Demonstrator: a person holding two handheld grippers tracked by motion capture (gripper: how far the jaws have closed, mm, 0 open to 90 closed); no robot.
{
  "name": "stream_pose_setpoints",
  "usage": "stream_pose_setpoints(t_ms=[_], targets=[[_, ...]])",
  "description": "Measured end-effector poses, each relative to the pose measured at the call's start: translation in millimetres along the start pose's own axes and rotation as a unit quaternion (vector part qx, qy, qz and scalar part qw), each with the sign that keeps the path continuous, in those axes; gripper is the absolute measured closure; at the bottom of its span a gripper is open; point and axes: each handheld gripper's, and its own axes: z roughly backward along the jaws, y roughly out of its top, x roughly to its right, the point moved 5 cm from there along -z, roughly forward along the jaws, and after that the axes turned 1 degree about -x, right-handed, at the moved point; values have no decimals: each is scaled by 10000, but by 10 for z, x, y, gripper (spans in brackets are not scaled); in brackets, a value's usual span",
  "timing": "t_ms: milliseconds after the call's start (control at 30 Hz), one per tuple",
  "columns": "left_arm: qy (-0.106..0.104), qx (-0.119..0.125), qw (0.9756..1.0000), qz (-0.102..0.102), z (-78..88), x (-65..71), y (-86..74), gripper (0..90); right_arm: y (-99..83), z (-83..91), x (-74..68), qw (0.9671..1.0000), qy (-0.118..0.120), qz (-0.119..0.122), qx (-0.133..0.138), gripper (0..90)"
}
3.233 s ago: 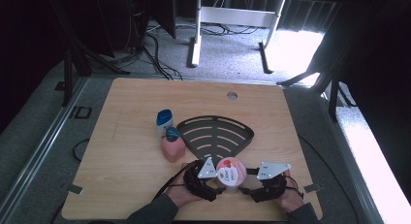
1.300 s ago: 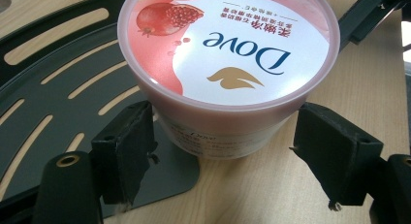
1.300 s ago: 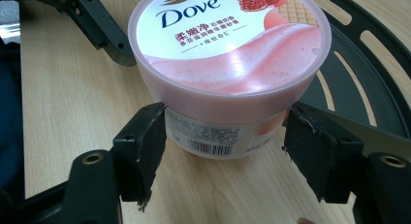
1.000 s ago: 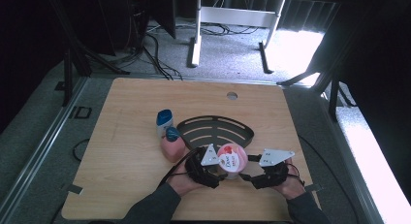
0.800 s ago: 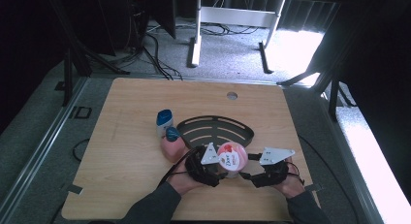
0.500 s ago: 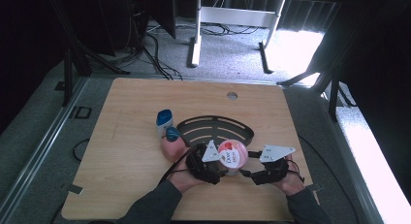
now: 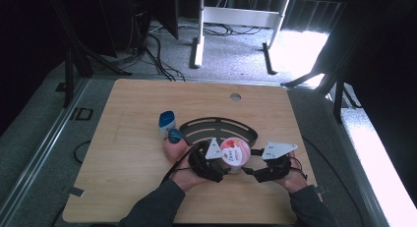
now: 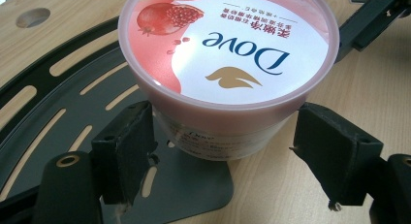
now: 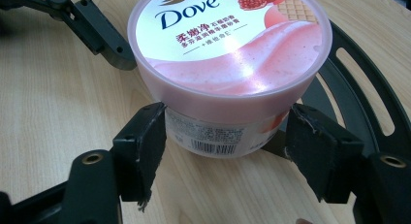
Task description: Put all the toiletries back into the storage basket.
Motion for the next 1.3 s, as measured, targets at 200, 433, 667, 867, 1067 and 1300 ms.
stream_pose_setpoints(t_ms=[200,433,667,867,1067,1300], targets=[[53,-24,10000,-18,1,-40,20,232,15,-26,38,10000,2,-43,34,312],[99,-59,9999,-32,-4,-73,30,232,29,-55,71,10000,18,-34,43,312],[173,-59,9998,20,-30,-97,39,232,35,-83,119,10000,0,-47,44,312],[291,-109,9995,54,-57,-124,46,232,39,-121,157,10000,1,-73,17,312],[331,-118,9993,96,-73,-142,43,232,43,-152,188,10000,14,-81,-2,312],[394,-110,9991,129,-98,-181,68,232,56,-169,238,10000,-1,-99,-9,311]])
